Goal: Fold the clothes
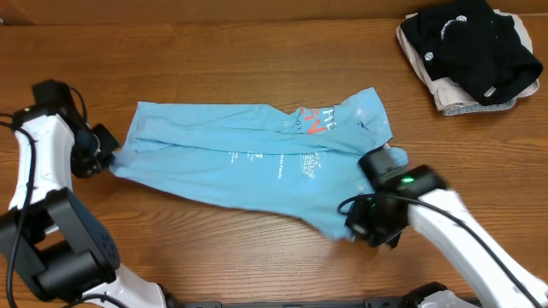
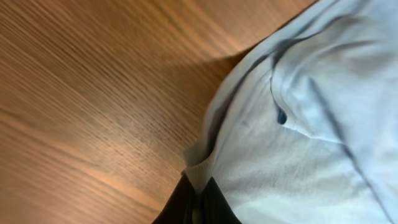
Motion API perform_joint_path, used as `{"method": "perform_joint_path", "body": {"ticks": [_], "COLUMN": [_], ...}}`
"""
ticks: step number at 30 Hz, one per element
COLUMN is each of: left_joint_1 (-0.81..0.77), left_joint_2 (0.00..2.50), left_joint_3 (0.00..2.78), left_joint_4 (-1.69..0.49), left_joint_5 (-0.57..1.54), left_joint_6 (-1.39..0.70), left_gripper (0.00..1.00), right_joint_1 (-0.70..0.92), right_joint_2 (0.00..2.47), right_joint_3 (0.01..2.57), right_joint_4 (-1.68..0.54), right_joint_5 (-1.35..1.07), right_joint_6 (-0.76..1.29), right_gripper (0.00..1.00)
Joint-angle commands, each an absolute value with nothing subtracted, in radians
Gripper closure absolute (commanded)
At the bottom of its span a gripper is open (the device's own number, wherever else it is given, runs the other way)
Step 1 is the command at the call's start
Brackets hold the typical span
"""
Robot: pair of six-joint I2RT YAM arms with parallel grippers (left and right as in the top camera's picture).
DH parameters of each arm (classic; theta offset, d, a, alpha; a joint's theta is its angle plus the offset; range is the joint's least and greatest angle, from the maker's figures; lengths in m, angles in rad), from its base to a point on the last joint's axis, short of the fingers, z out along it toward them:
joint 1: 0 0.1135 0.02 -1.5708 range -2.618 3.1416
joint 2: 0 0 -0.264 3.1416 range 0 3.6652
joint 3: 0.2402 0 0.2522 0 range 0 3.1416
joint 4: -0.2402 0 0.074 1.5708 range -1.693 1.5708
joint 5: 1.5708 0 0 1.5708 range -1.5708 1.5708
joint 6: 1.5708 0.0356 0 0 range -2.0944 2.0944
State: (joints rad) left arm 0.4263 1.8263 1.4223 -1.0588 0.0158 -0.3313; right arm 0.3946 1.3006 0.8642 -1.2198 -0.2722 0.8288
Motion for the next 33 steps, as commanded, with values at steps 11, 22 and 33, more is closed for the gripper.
{"method": "perform_joint_path", "body": {"ticks": [11,22,33], "left_joint_1": [0.430,0.424,0.367], "left_joint_2": [1.750,1.750,1.752], "left_joint_3": [1.610,1.644,1.487], "left_joint_4": [-1.259,-1.284,-1.053], "left_joint_5": [0.012,-0.030,-0.034], "left_joint_6": [-0.200,-0.172,-0.172], "left_gripper": [0.96,0.96,0.96], "right_joint_1": [0.191,0.182,0.164], "right_joint_2": [1.101,1.192,1.593], "right_joint_3": [1.166,1.270,1.271], "right_joint_4": [-1.542,-1.465,-1.041], "right_joint_5": [-0.135,0.015,0.019], "right_joint_6": [0.653,0.570,0.462], "right_gripper": [0.96,0.96,0.96]}}
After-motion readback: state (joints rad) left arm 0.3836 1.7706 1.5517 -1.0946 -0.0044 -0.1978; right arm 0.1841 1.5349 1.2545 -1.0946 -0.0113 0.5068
